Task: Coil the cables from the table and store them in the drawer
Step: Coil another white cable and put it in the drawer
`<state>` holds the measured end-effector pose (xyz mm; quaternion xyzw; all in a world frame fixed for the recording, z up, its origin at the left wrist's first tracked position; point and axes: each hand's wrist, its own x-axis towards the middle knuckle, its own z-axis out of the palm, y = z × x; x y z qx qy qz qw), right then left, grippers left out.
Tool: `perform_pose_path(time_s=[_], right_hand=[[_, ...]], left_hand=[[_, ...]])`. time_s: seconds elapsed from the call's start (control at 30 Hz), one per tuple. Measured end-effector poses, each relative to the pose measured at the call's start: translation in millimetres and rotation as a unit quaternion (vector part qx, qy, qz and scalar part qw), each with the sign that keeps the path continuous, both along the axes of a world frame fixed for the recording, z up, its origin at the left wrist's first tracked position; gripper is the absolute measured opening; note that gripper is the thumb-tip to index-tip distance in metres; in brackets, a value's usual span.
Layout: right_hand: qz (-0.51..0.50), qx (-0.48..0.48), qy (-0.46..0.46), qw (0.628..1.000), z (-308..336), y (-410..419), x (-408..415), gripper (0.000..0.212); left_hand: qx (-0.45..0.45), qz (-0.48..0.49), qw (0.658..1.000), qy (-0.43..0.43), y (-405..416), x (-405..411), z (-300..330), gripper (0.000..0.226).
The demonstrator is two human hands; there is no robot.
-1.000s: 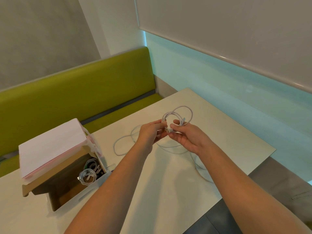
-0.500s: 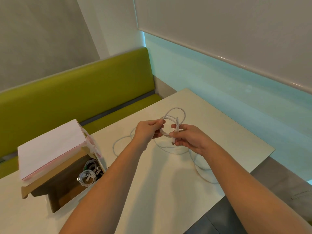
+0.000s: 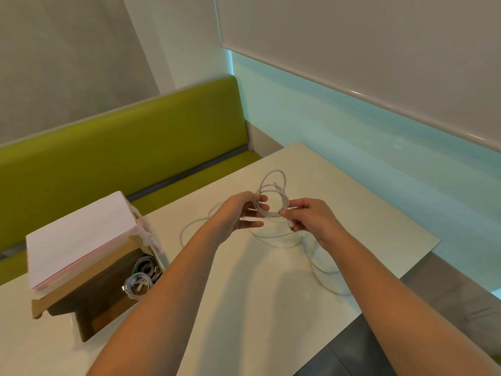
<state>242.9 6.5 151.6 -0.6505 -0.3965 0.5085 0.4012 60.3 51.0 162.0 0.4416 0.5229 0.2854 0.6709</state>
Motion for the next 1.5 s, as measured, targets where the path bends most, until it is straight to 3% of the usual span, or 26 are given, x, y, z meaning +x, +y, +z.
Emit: perform_pose_path(time_s=[0.23,0.37,0.53,0.97,1.33,1.5], right_hand=[[0.054,-0.007,-0.08,0.995,0.5,-0.9,-4.9,0.02],[0.081,0.001,-0.148,0.986,-2.6,-2.2,-8.5,0.021],[0.083,0.012,-0.162,0.983,-6.0,-3.5,-11.9,0.024],[0.086,0.005,-0.19,0.978,-2.3,0.1,-11.0,0.022],[0.103,-0.032,-0.197,0.975,-8.4,-5.3,3.4,0.016],[0.092,-0.022,-0.21,0.973,-5.8,-3.5,13.2,0.012]], left_hand=[[-0.053,-0.066,0.995,0.043,3.9,-2.0,3.3,0.072],[-0.103,-0.03,0.994,0.018,1.3,-1.8,7.7,0.047],[-0.134,0.0,0.991,-0.013,1.7,-2.0,2.4,0.021],[-0.158,0.133,0.966,-0.153,6.7,-0.8,-18.7,0.029],[-0.123,0.235,0.945,-0.194,14.9,-3.8,-25.1,0.036],[-0.086,0.247,0.941,-0.214,15.4,-1.3,-15.6,0.026]])
